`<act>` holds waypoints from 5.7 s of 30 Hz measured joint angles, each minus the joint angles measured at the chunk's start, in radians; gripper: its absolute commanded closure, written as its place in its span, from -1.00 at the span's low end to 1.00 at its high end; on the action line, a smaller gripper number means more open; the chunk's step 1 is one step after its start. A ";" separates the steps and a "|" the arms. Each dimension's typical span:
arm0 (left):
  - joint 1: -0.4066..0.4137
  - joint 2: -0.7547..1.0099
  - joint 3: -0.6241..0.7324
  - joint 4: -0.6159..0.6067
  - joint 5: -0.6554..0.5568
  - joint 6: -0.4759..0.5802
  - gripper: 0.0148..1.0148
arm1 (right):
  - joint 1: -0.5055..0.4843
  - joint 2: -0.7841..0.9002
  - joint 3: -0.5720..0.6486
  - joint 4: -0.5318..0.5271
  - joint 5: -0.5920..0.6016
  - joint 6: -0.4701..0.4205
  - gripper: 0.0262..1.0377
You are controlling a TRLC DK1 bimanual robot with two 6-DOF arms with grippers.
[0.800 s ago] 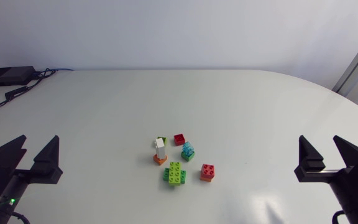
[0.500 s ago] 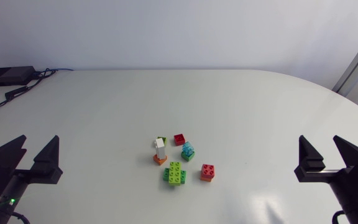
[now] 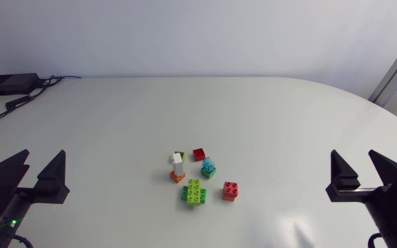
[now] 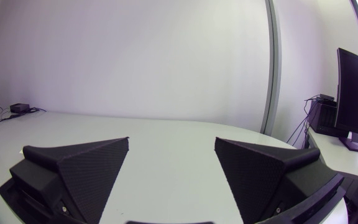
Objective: Sort duplo bricks by size, large to the right and small to the left
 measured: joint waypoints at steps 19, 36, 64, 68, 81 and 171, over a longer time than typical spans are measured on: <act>-0.096 0.276 0.348 -0.062 0.000 -0.004 -0.88 | 0.055 0.276 0.306 -0.083 -0.019 0.000 -0.92; -0.233 1.103 0.710 -0.229 0.010 0.079 -0.82 | 0.156 0.759 0.521 -0.253 -0.116 0.101 -0.92; -0.414 1.560 0.820 -0.198 0.413 0.599 -0.88 | 0.158 0.995 0.611 -0.582 -0.454 -0.219 -0.92; -0.415 1.616 0.844 -0.188 0.438 0.625 -0.88 | 0.158 0.999 0.611 -0.582 -0.455 -0.227 -0.92; -0.457 1.760 0.946 -0.199 0.475 0.649 0.66 | 0.106 0.999 0.611 -0.581 -0.457 -0.272 -0.92; -0.853 2.184 1.607 -0.747 0.331 0.726 0.77 | -0.134 0.881 0.429 -0.509 -0.469 -0.500 -0.92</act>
